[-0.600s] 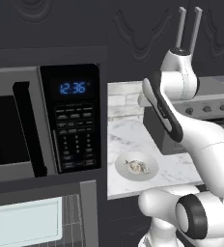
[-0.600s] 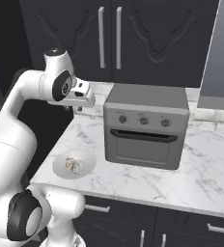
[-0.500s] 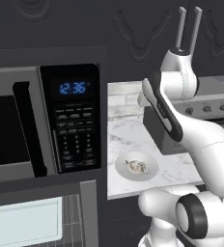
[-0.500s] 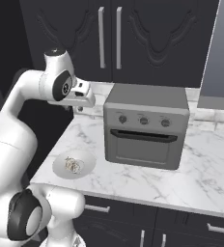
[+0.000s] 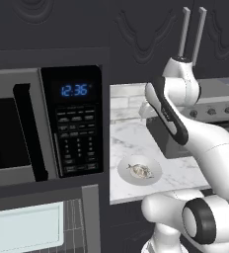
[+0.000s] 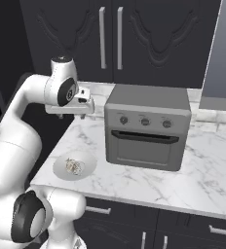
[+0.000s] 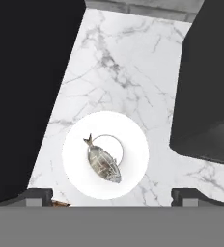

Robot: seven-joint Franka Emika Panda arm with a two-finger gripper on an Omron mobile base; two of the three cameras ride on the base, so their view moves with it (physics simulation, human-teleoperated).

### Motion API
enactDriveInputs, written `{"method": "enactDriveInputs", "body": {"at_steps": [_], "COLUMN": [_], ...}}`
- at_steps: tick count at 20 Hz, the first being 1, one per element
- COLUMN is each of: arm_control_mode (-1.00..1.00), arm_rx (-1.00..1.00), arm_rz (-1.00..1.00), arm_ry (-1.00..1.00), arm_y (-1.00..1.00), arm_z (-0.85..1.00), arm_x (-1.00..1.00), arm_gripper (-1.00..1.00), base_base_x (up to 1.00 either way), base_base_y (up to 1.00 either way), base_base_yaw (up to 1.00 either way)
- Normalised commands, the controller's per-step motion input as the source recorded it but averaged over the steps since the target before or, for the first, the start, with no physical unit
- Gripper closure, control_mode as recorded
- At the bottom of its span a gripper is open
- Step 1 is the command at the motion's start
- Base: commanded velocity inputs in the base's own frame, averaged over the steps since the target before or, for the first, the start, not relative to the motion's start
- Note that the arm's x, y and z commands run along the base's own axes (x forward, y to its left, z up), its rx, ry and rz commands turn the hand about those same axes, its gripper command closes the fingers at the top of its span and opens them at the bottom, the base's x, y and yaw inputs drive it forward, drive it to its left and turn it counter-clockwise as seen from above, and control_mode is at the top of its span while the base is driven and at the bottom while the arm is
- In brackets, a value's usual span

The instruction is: Place the fish on the top rack of the oven.

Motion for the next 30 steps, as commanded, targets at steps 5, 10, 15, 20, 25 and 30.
{"method": "enactDriveInputs", "body": {"at_steps": [5, 10, 15, 20, 25, 30], "arm_control_mode": [-1.00, -1.00, -1.00, -1.00, -1.00, -1.00], "arm_rx": [-0.06, -0.01, -0.07, -0.13, -0.05, 0.00], "arm_rz": [0.26, 0.27, 0.20, 0.05, 0.05, 0.05], "arm_ry": [0.00, 0.08, 0.10, 0.00, 0.01, 0.00], "arm_y": [0.20, 0.00, 0.09, 0.00, 0.00, -0.02], "arm_z": [-0.64, -0.80, -0.80, -0.79, -0.72, -0.38], "arm_x": [-0.22, -0.01, -0.02, 0.00, 0.00, 0.00], "arm_gripper": [-1.00, -1.00, -1.00, -1.00, -1.00, -1.00], "base_base_x": [0.00, 0.00, 0.00, 0.00, 0.00, 0.00], "base_base_y": [0.00, 0.00, 0.00, 0.00, 0.00, 0.00], "base_base_yaw": [0.00, 0.00, 0.00, 0.00, 0.00, 0.00]}}
